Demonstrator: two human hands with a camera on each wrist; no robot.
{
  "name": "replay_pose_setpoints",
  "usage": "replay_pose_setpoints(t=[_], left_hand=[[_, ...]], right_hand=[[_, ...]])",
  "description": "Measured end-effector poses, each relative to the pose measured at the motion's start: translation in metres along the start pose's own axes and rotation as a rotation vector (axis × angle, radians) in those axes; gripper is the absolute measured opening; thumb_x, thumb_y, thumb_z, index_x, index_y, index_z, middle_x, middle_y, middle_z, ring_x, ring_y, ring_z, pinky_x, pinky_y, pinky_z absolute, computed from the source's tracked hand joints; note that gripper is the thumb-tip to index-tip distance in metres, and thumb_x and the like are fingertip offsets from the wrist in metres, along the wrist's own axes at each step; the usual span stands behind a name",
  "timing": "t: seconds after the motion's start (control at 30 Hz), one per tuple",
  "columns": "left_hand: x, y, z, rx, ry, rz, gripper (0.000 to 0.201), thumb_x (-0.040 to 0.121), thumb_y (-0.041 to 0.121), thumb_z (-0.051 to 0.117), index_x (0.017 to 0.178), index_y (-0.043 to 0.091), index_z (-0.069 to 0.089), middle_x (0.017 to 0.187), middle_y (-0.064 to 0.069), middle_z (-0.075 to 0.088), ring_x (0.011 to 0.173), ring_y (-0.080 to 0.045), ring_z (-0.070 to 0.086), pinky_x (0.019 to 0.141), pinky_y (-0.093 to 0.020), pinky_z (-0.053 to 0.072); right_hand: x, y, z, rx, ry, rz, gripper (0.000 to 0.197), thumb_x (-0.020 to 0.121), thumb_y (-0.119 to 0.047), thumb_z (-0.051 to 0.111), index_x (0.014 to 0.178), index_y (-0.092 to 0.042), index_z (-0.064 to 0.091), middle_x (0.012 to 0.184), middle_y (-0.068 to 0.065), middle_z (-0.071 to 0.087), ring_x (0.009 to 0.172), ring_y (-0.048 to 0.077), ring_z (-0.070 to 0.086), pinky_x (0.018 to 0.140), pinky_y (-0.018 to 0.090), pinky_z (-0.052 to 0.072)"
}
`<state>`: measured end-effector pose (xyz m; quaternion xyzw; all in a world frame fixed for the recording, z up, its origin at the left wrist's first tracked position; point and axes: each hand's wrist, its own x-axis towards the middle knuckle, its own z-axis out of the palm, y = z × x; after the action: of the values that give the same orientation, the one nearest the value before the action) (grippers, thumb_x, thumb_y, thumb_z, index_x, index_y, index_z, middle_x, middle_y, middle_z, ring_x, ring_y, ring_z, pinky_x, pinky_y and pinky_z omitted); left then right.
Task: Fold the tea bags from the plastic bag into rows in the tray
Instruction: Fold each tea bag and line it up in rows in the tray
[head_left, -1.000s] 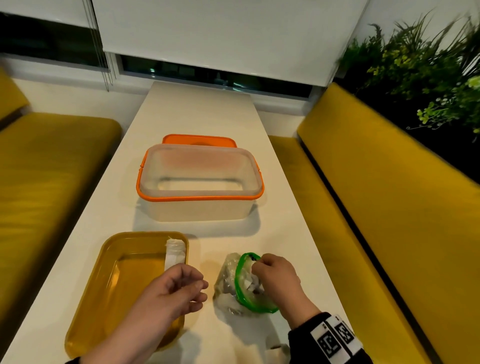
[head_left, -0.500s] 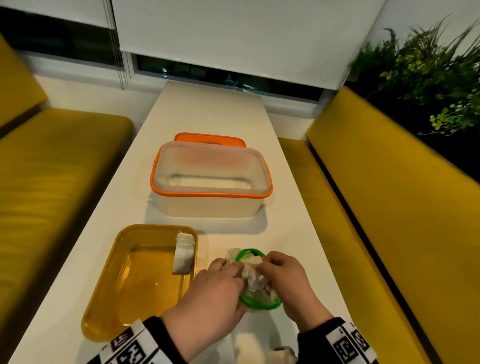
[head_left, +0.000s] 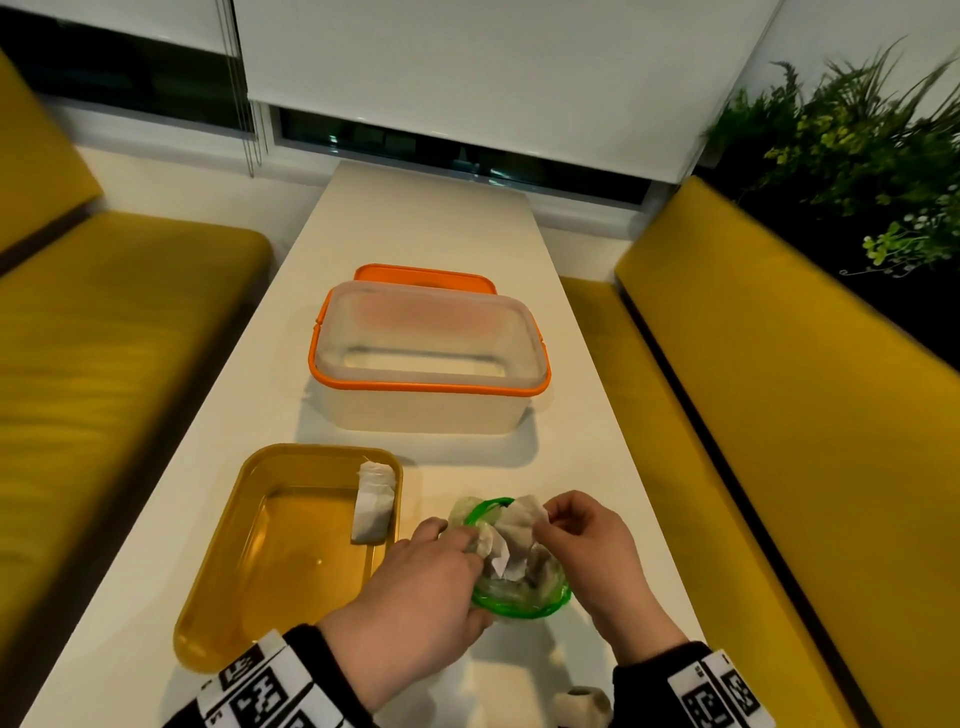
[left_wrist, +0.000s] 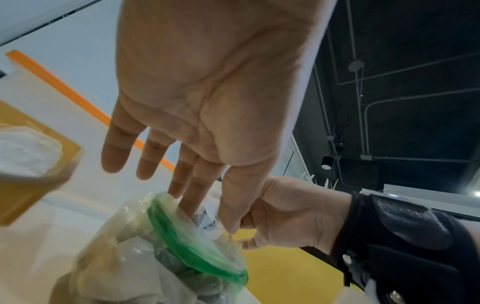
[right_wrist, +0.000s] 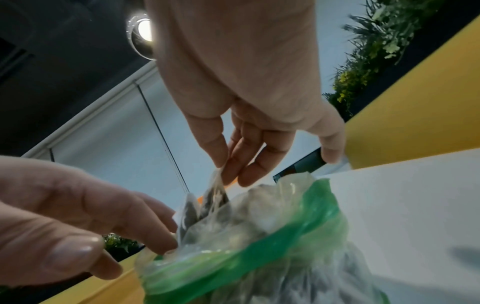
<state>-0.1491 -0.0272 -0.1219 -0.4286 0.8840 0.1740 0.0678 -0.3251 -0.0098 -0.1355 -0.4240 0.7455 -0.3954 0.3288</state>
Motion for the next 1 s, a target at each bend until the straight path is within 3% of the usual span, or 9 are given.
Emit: replay_pose_setpoints(t=[0.17,0.27,0.37,0.43,0.53,0.6,0.73,0.87,1.0], left_hand=[[-0.001,-0.002,-0.001,-0.02,0.008,0.007,0.052,0.088,0.051,0.049,0.132,0.023,0.049,0.148,0.005,0.035,0.134,-0.023,0.025,0.109,-0.039,0.033],[-0.004,-0.003,-0.006,-0.123,0.063,0.027,0.044,0.091,0.045,0.047,0.13,0.026,0.05,0.143,0.006,0.041,0.13,-0.018,0.031,0.107,-0.033,0.034],[-0.006,-0.004,-0.02,-0.494,0.285,0.009,0.034,0.096,0.037,0.044,0.128,0.03,0.05,0.129,0.016,0.05,0.12,-0.004,0.041,0.1,-0.017,0.033],[-0.006,-0.006,-0.03,-0.826,0.377,-0.017,0.032,0.093,0.039,0.049,0.126,0.037,0.048,0.125,0.019,0.052,0.118,0.0,0.046,0.101,-0.019,0.038],[-0.01,-0.008,-0.038,-1.309,0.267,0.001,0.035,0.084,0.04,0.064,0.117,0.034,0.054,0.122,0.007,0.061,0.107,-0.009,0.062,0.096,-0.032,0.05],[-0.015,-0.009,-0.04,-1.533,0.164,0.0,0.026,0.084,0.025,0.066,0.109,0.021,0.062,0.105,-0.001,0.069,0.088,-0.015,0.069,0.076,-0.031,0.057],[-0.024,-0.018,-0.035,-1.482,0.229,-0.05,0.012,0.087,0.006,0.062,0.096,0.013,0.066,0.075,0.002,0.071,0.064,-0.009,0.065,0.052,-0.023,0.05],[-0.034,-0.037,-0.03,-1.268,0.302,-0.056,0.016,0.085,0.005,0.064,0.088,0.02,0.068,0.065,0.005,0.068,0.059,-0.007,0.062,0.055,-0.024,0.05],[-0.046,-0.058,-0.025,-1.258,0.384,-0.124,0.016,0.084,0.006,0.065,0.093,0.019,0.07,0.08,-0.002,0.072,0.072,-0.015,0.067,0.06,-0.024,0.053]], right_hand=[[-0.003,-0.012,-0.007,-0.007,0.104,-0.144,0.01,0.085,-0.013,0.066,0.077,-0.018,0.063,0.072,-0.002,0.066,0.069,0.012,0.059,0.065,0.029,0.049],[-0.001,-0.017,-0.014,0.056,0.148,-0.156,0.013,0.087,-0.009,0.064,0.077,-0.018,0.062,0.075,0.0,0.067,0.074,0.019,0.061,0.071,0.035,0.051],[-0.005,-0.029,-0.021,0.252,0.067,-0.12,0.013,0.087,0.0,0.061,0.079,-0.01,0.063,0.073,0.006,0.067,0.069,0.015,0.061,0.066,0.027,0.051],[-0.012,-0.04,-0.023,0.349,-0.05,-0.104,0.011,0.087,0.004,0.06,0.079,-0.005,0.063,0.071,0.008,0.066,0.064,0.011,0.061,0.059,0.019,0.05],[-0.025,-0.055,-0.017,0.427,-0.215,-0.077,0.003,0.083,0.004,0.062,0.081,0.003,0.062,0.074,0.018,0.066,0.066,0.021,0.064,0.062,0.028,0.055],[-0.032,-0.06,-0.008,0.414,-0.239,-0.084,0.011,0.079,0.003,0.067,0.082,0.009,0.059,0.076,0.024,0.065,0.068,0.029,0.062,0.067,0.038,0.052],[-0.038,-0.066,0.007,0.395,-0.261,-0.084,0.02,0.072,-0.008,0.077,0.076,0.002,0.06,0.07,0.019,0.06,0.065,0.027,0.056,0.063,0.038,0.047],[-0.04,-0.071,0.021,0.225,-0.279,-0.146,0.008,0.085,-0.009,0.066,0.077,-0.009,0.069,0.072,0.015,0.066,0.066,0.019,0.059,0.065,0.037,0.046],[-0.038,-0.082,0.033,-0.004,-0.249,-0.198,0.013,0.084,-0.013,0.067,0.071,-0.016,0.07,0.066,0.001,0.067,0.062,0.013,0.059,0.062,0.037,0.051]])
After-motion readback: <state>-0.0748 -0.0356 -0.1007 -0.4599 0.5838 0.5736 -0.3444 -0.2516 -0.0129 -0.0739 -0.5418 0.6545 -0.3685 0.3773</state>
